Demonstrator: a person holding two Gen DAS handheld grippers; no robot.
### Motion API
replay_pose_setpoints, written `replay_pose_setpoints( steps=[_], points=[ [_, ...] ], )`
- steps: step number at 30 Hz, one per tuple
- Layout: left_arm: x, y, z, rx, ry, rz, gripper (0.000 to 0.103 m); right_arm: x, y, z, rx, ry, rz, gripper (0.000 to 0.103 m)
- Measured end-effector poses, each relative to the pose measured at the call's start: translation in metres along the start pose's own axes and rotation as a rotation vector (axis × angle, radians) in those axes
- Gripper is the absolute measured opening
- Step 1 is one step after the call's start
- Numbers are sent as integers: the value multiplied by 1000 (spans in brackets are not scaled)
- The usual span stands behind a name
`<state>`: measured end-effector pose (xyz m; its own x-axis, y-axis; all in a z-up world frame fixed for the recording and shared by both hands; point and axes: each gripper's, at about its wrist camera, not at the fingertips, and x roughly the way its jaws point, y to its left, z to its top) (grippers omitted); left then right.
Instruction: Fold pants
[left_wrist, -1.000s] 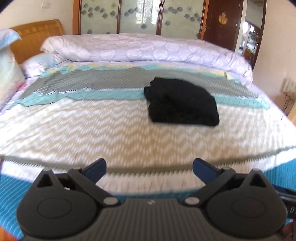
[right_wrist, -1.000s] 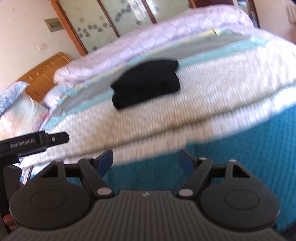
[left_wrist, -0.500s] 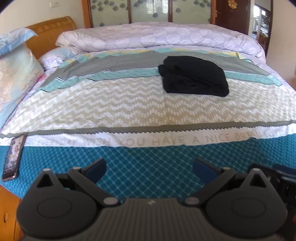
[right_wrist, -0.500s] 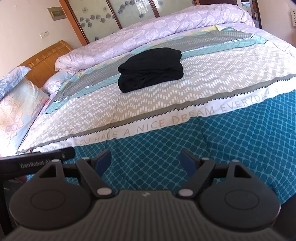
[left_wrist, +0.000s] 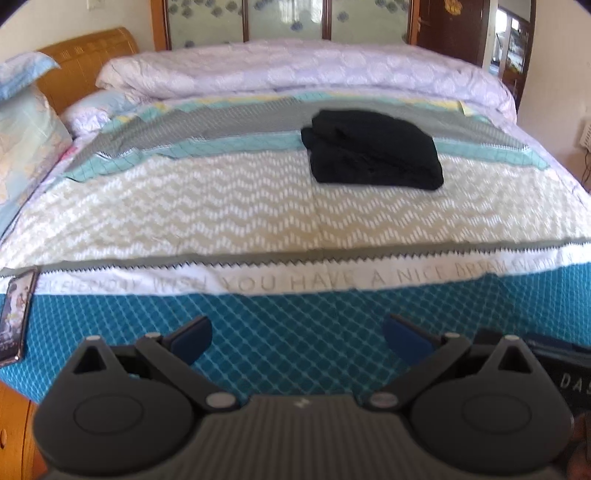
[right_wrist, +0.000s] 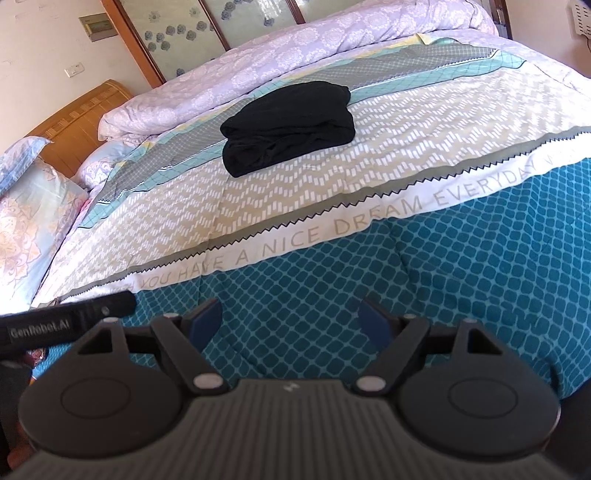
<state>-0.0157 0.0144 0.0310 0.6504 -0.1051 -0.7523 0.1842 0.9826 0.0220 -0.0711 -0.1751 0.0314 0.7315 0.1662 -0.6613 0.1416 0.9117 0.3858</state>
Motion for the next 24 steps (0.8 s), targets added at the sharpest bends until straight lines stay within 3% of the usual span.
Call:
replay_pose_setpoints(
  steps=[11, 20, 24],
  points=[
    [3, -3, -2, 14, 10, 65, 103, 3, -6, -1, 22, 10, -9, 83],
    [1, -6, -1, 29, -2, 75, 103, 4, -8, -2, 36, 13, -15, 83],
    [5, -7, 0, 22, 29, 67, 103, 4, -9, -1, 39, 16, -15, 84]
  ],
)
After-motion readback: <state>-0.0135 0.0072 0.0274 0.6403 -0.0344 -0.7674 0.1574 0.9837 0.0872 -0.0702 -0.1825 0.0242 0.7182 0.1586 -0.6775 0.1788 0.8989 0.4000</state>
